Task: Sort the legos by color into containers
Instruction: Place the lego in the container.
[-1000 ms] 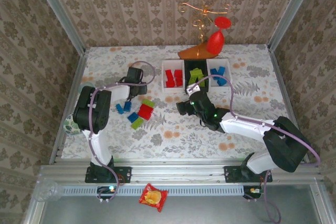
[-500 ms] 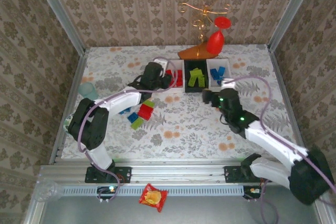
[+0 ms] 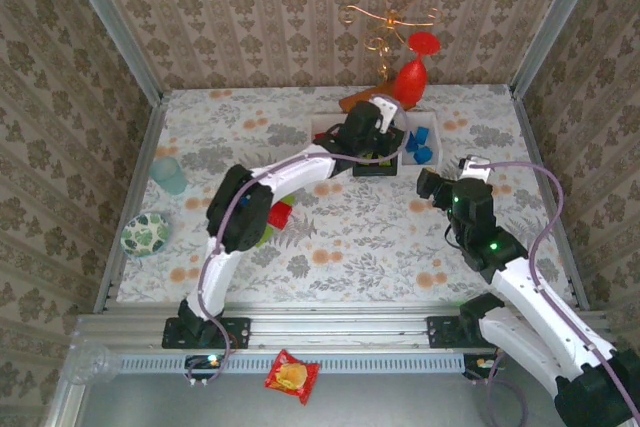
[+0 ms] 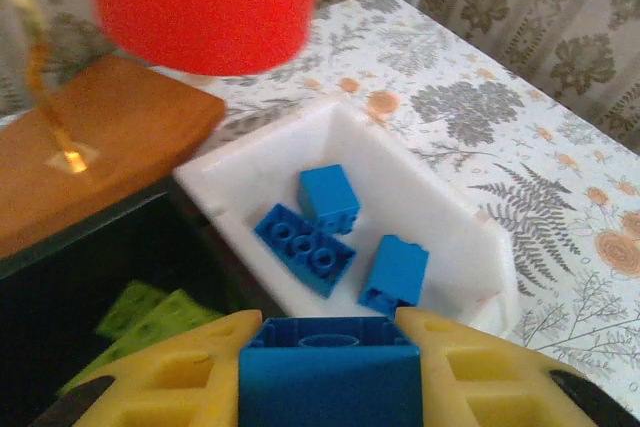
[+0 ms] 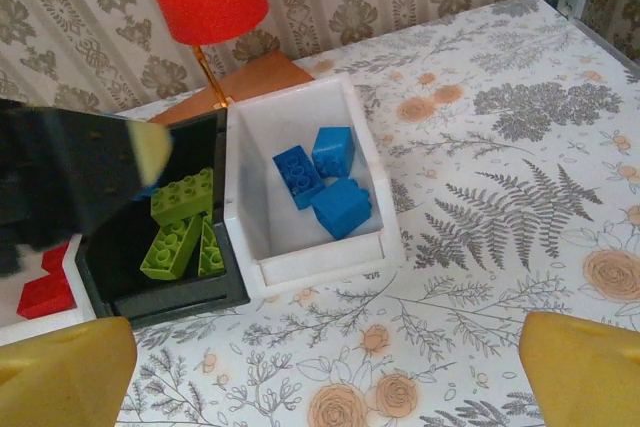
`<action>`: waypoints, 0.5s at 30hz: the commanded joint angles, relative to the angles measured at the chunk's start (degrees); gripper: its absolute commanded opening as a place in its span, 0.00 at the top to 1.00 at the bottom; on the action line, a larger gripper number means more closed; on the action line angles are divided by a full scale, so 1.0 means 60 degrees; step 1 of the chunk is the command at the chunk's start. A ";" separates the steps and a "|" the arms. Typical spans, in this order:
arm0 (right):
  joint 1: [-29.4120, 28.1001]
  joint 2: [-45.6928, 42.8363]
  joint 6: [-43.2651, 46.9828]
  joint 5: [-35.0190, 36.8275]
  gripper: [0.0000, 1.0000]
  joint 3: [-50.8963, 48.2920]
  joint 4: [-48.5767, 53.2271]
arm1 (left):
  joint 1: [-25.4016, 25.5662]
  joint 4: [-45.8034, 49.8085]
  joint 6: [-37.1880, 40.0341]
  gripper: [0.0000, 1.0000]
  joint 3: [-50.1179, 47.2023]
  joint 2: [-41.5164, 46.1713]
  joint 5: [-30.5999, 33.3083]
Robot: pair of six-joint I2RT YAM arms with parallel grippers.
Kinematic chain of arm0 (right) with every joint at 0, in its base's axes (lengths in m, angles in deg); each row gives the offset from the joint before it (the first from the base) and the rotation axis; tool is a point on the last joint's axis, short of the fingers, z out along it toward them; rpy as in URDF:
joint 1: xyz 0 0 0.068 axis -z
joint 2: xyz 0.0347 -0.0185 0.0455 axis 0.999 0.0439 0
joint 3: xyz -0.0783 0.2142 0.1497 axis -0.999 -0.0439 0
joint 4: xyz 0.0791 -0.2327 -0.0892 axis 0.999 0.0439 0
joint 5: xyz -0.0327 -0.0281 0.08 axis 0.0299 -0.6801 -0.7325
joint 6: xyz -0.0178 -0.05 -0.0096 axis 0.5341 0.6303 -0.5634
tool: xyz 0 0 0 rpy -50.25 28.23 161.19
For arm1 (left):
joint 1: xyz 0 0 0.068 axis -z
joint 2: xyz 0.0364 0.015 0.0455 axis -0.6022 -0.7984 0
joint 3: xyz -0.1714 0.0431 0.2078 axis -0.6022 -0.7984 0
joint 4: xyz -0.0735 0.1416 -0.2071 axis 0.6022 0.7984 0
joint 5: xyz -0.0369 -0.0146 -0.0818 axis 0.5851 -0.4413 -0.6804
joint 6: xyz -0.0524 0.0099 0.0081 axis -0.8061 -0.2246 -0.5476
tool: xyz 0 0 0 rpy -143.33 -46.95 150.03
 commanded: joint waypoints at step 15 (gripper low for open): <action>0.0016 -0.0968 -0.0071 -0.0090 0.00 -0.0334 0.1073 | 0.0083 0.3382 0.0442 0.45 0.6000 -0.3083 -0.0863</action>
